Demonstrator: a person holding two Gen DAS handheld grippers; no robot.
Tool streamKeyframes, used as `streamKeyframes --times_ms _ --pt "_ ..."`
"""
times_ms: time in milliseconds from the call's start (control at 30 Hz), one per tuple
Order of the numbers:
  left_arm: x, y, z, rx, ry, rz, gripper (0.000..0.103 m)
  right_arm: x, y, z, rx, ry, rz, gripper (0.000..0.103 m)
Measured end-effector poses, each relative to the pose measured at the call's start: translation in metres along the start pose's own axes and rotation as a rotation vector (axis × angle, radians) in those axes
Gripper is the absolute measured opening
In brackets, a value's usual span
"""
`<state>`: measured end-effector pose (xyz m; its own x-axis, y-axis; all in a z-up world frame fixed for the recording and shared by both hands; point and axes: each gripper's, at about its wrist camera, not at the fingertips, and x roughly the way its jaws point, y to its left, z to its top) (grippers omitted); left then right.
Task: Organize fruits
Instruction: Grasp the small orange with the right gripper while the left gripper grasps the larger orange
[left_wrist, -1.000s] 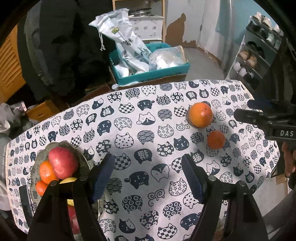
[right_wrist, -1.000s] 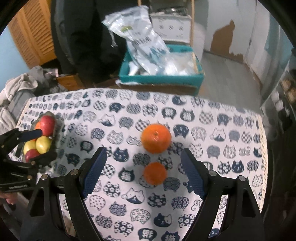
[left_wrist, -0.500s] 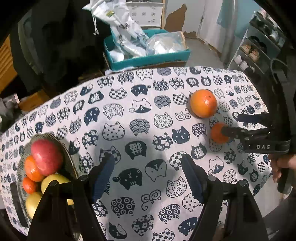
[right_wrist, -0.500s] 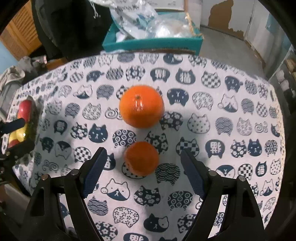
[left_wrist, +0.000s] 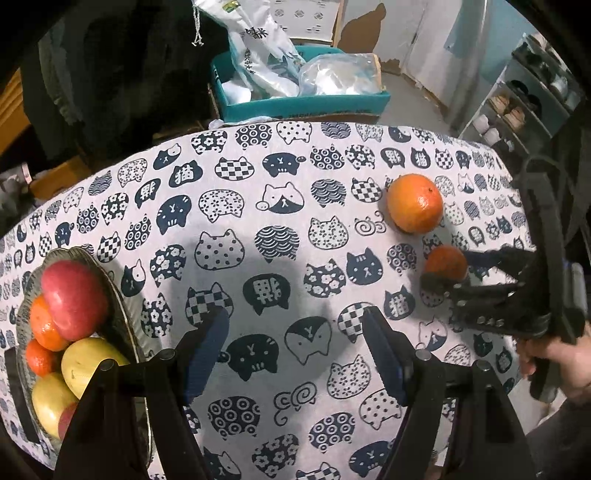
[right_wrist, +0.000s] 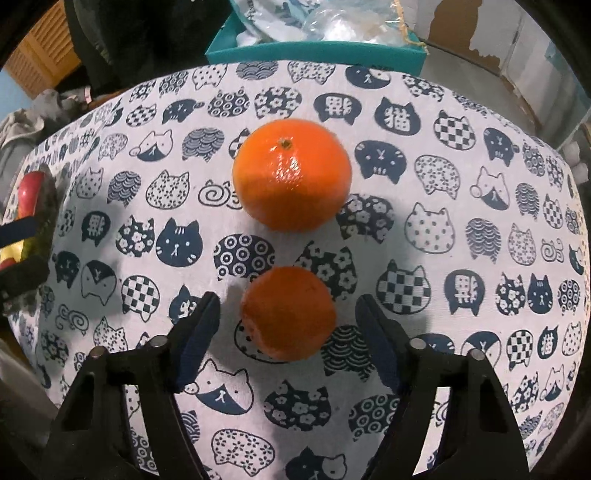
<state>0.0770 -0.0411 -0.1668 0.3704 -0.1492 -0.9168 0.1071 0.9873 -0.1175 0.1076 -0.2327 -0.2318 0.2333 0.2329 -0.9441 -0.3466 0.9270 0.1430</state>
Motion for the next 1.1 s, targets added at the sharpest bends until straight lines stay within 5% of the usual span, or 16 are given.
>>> streamKeyframes --times_ms 100,1100 --pt "0.0 -0.002 0.003 -0.004 -0.001 -0.009 0.076 0.005 0.002 -0.001 -0.01 0.014 -0.009 0.051" --pt "0.053 -0.108 0.072 0.07 0.002 -0.099 0.081 -0.088 -0.087 0.017 0.14 -0.208 -0.074 0.05"
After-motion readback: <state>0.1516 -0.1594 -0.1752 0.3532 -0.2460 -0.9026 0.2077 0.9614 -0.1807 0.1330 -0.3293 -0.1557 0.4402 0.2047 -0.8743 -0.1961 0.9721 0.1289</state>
